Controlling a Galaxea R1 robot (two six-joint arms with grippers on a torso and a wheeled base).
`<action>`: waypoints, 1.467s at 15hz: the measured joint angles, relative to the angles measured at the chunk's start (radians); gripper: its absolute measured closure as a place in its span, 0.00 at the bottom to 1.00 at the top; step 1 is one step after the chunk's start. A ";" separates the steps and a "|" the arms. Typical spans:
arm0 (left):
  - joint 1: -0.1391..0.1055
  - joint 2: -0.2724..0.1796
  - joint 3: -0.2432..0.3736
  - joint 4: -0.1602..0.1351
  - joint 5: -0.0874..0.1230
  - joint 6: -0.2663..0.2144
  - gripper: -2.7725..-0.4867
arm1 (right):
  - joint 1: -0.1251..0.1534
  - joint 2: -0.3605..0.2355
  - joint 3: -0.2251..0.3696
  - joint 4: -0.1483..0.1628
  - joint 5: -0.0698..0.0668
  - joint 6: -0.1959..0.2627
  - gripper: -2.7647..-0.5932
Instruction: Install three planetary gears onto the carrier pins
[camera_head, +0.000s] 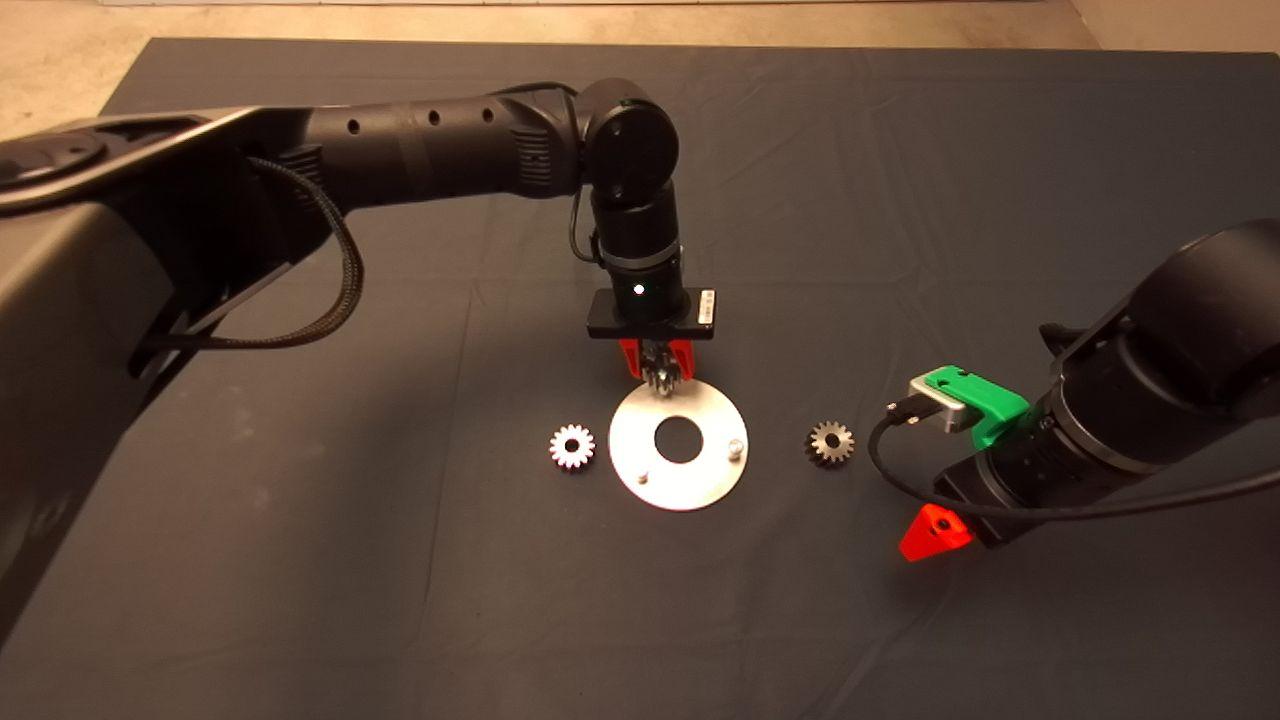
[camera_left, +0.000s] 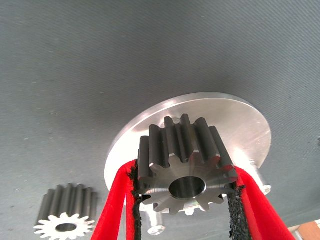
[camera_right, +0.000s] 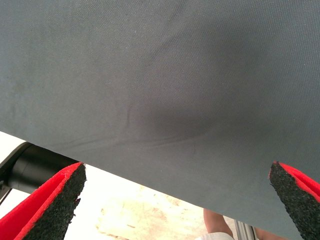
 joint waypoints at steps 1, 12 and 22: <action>0.000 0.000 0.000 0.000 -0.001 0.000 0.86 | 0.000 0.000 0.000 0.000 0.000 0.000 0.01; 0.000 0.000 0.000 -0.014 -0.001 -0.003 0.86 | 0.000 0.000 0.000 0.000 0.000 0.000 0.01; 0.001 0.002 -0.021 -0.018 -0.001 -0.003 0.86 | 0.000 0.000 0.000 0.000 0.000 0.000 0.01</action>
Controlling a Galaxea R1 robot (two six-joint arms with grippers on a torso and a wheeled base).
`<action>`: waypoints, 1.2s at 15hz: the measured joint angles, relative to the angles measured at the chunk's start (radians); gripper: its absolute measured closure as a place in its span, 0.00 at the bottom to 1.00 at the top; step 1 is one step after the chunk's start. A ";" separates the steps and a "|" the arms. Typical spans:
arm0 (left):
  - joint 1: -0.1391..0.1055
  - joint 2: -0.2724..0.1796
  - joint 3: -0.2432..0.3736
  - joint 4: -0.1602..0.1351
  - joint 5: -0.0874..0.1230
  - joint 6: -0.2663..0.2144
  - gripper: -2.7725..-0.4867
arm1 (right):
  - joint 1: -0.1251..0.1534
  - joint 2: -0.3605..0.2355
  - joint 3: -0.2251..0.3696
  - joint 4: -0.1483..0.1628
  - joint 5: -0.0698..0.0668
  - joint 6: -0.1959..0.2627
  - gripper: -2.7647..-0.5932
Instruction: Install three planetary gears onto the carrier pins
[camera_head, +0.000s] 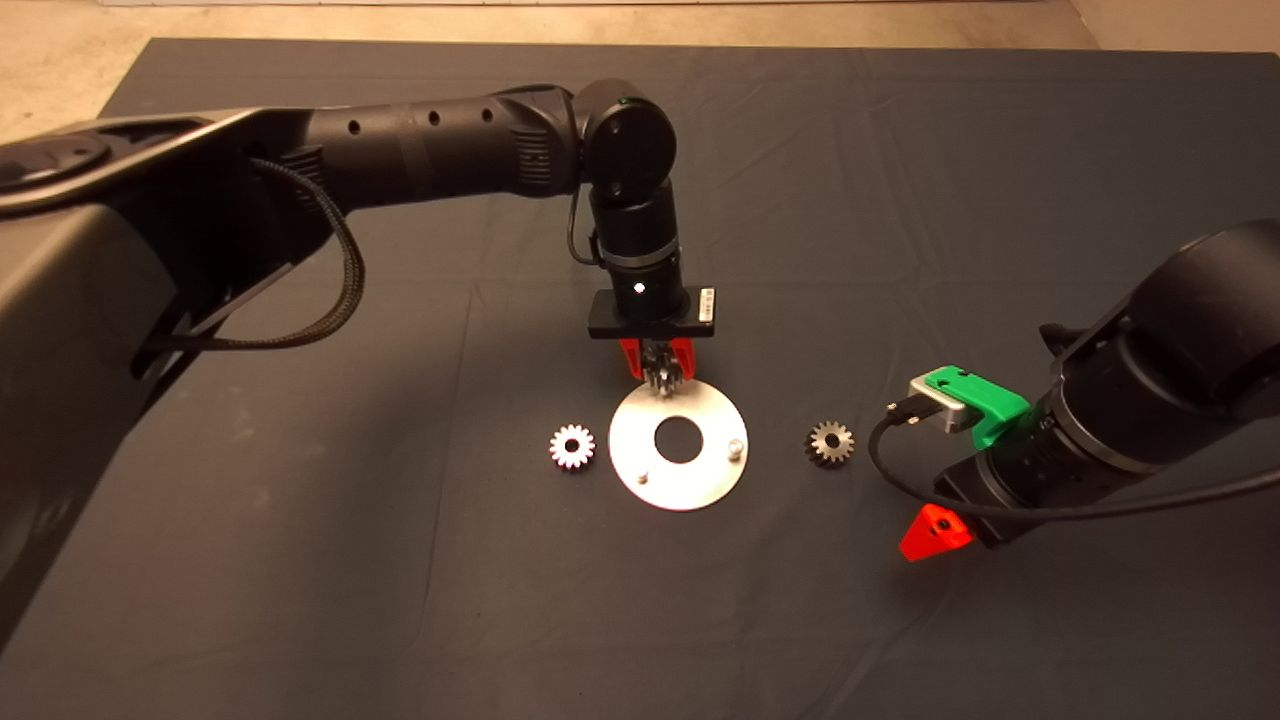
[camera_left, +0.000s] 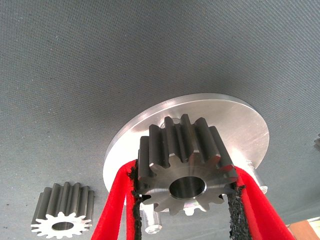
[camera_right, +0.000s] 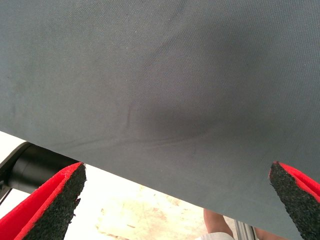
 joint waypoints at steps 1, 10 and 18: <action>0.000 0.000 0.000 0.000 0.000 0.000 0.86 | 0.000 0.000 0.000 0.000 0.000 0.000 0.01; 0.001 0.000 0.002 0.000 0.026 -0.019 0.86 | 0.000 0.000 0.000 0.000 0.000 0.000 0.01; 0.005 0.000 0.025 0.000 0.036 -0.023 0.86 | 0.000 0.000 0.000 0.000 0.000 0.000 0.01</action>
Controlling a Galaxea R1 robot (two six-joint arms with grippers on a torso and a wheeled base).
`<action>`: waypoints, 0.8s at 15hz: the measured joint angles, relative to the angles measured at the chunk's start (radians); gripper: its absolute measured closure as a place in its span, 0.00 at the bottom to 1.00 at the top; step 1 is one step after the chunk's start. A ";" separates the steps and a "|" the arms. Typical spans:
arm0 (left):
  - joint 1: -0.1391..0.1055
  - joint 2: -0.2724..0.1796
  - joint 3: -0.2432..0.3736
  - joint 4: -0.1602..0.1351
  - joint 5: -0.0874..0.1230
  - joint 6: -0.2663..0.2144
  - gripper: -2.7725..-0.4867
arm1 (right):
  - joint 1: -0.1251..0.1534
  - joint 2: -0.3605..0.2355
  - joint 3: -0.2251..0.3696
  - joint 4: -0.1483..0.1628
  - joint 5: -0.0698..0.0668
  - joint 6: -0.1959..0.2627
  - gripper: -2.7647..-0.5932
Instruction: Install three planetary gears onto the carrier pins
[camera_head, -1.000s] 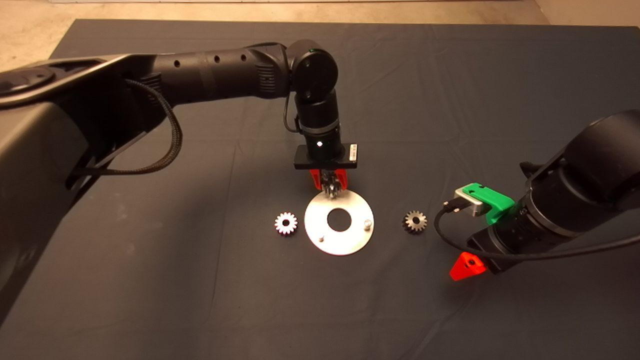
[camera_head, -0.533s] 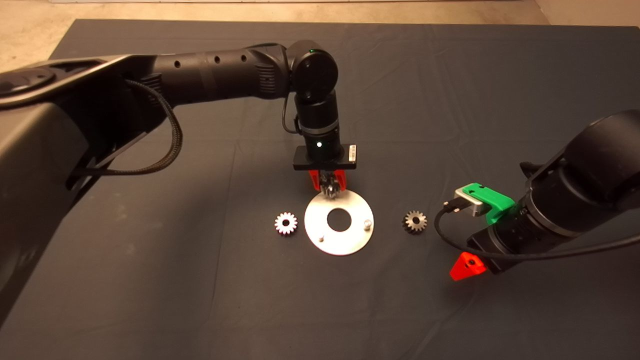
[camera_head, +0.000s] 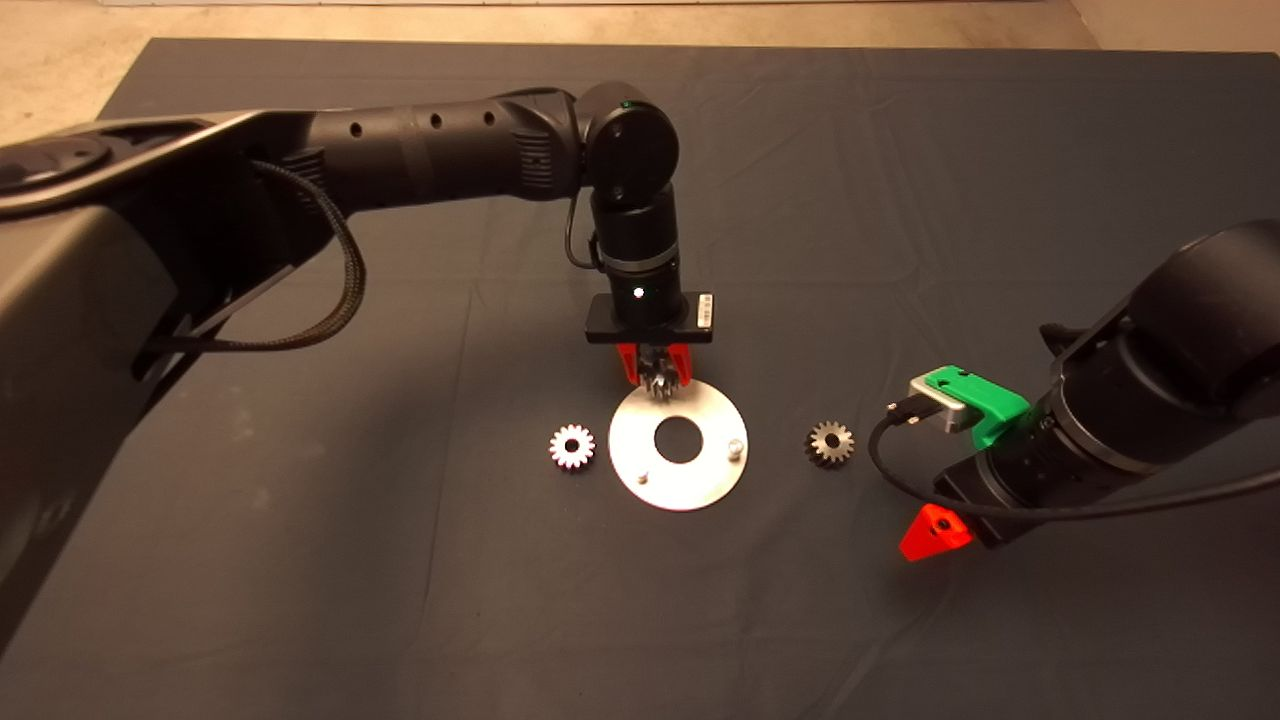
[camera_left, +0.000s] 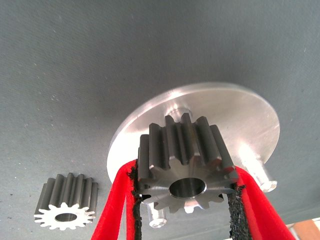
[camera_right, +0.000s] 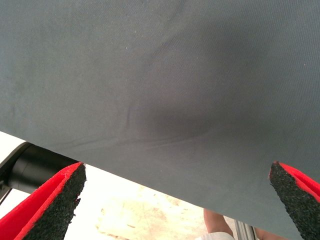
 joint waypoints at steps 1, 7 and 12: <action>0.001 0.000 0.003 0.000 0.002 0.000 0.86 | 0.000 0.000 0.000 0.000 0.000 0.000 0.01; 0.006 0.000 0.004 -0.007 -0.022 0.000 0.86 | 0.000 0.000 0.000 0.000 0.000 0.000 0.01; 0.011 0.000 0.004 -0.007 -0.065 0.001 0.86 | 0.000 0.000 0.000 0.000 0.000 0.000 0.01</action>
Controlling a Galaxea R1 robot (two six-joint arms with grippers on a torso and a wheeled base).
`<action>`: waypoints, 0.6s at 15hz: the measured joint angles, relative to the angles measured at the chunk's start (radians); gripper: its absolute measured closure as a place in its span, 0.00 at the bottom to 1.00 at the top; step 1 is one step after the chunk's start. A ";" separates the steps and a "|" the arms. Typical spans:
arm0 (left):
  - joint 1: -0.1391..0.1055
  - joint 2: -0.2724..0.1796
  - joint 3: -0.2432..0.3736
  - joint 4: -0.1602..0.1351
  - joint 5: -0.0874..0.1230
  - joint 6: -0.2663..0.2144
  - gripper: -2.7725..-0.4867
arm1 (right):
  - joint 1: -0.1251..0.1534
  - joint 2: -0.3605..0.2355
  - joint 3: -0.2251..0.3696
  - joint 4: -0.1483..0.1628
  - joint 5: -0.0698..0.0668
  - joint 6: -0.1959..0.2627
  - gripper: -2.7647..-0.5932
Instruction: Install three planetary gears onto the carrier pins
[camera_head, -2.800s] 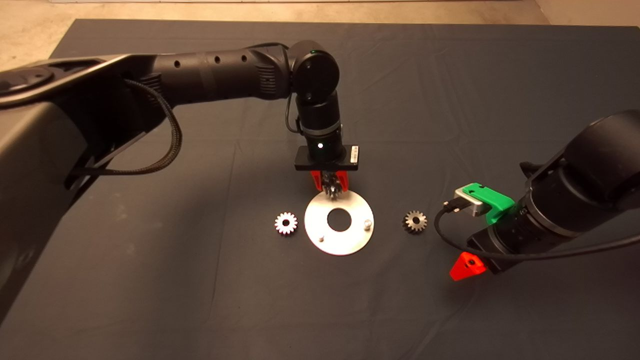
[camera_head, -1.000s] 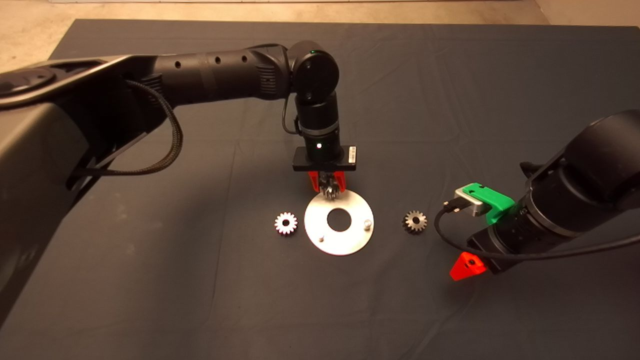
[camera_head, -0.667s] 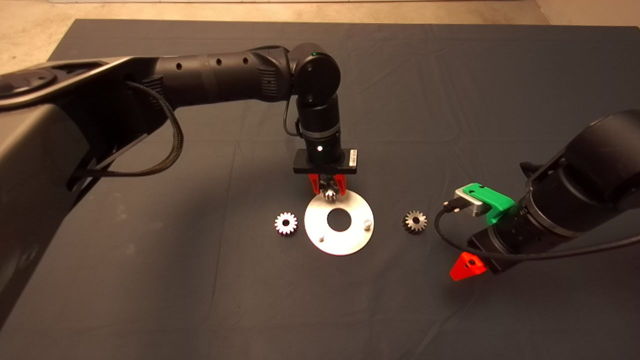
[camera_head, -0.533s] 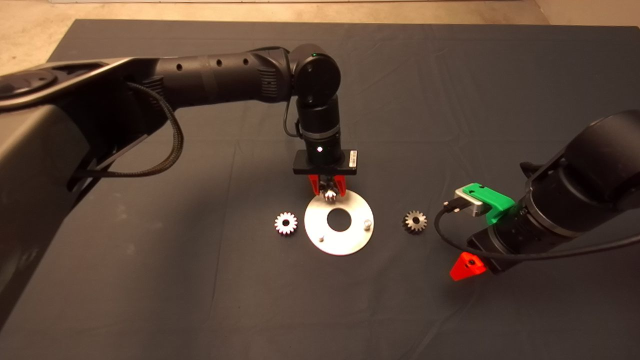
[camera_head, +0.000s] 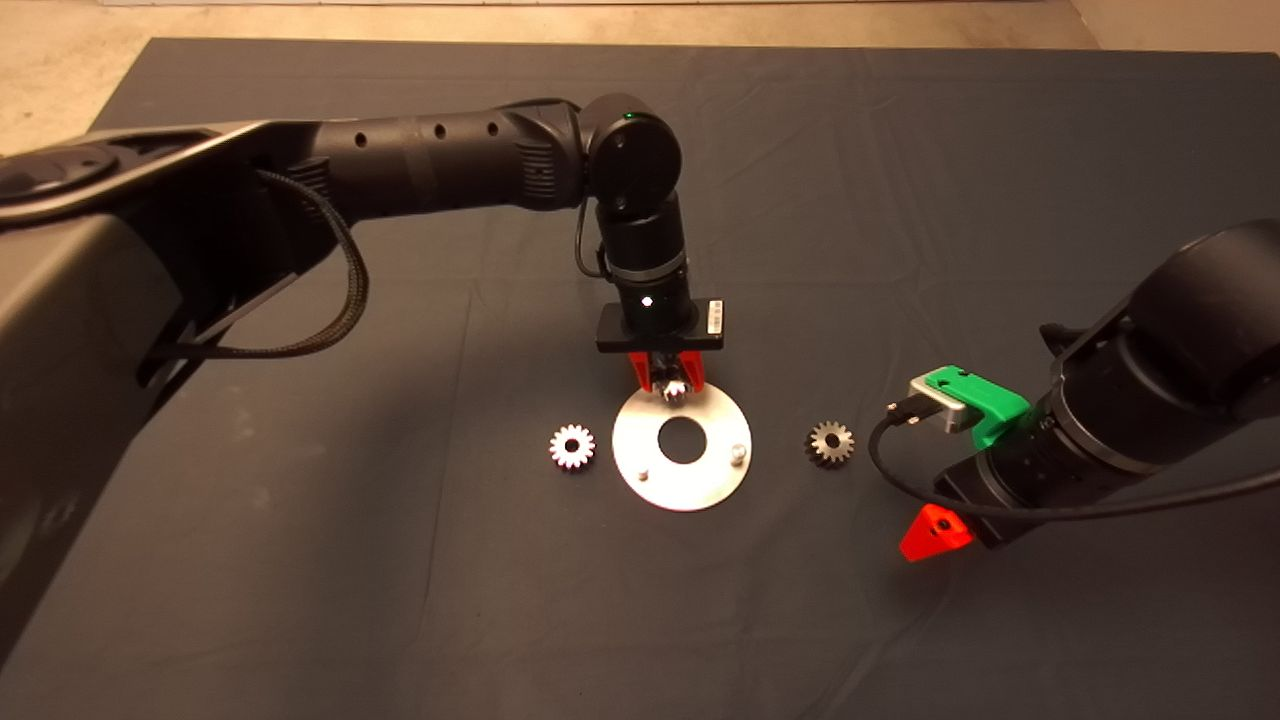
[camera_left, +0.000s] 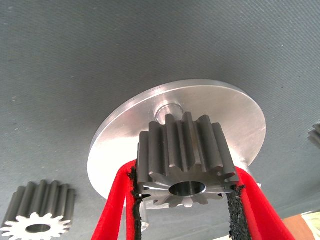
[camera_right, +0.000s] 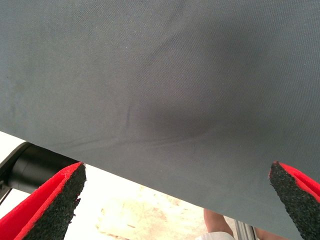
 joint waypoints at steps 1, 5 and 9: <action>0.000 0.000 0.000 0.000 -0.004 0.001 0.86 | 0.000 0.000 0.000 0.000 0.000 0.000 0.01; 0.000 0.000 0.000 0.000 -0.003 0.001 0.86 | 0.000 -0.001 0.002 0.000 0.000 0.000 0.01; 0.000 0.000 0.000 0.000 -0.003 0.000 0.86 | 0.000 -0.001 0.003 0.000 0.000 0.001 0.01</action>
